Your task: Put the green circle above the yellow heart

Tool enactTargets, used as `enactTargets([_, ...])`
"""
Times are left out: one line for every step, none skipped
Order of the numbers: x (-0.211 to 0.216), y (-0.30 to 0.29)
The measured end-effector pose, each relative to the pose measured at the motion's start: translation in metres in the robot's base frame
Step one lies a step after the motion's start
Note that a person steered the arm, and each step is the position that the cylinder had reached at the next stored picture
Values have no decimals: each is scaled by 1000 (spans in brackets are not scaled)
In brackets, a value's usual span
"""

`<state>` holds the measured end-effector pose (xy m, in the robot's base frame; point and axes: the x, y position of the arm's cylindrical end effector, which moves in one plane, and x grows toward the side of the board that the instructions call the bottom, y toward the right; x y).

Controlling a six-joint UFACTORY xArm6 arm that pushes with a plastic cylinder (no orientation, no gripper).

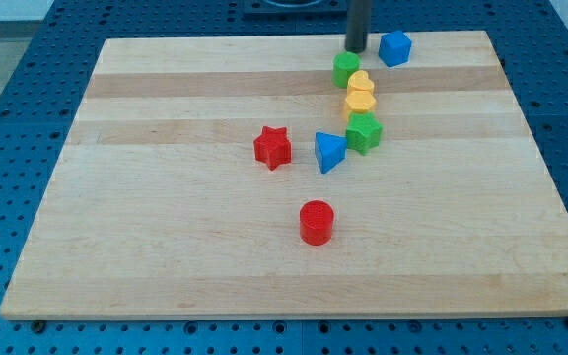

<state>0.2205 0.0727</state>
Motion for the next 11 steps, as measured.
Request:
enactTargets([0,-43])
enactTargets([16,-77])
enactTargets([64,-80])
enactTargets([66,-79])
enactTargets([66,-62])
enactTargets([54,-45])
enactTargets([51,-36])
enactTargets([51,-20])
enactTargets([51,-10])
enactTargets([51,-10])
enactTargets([36,-10])
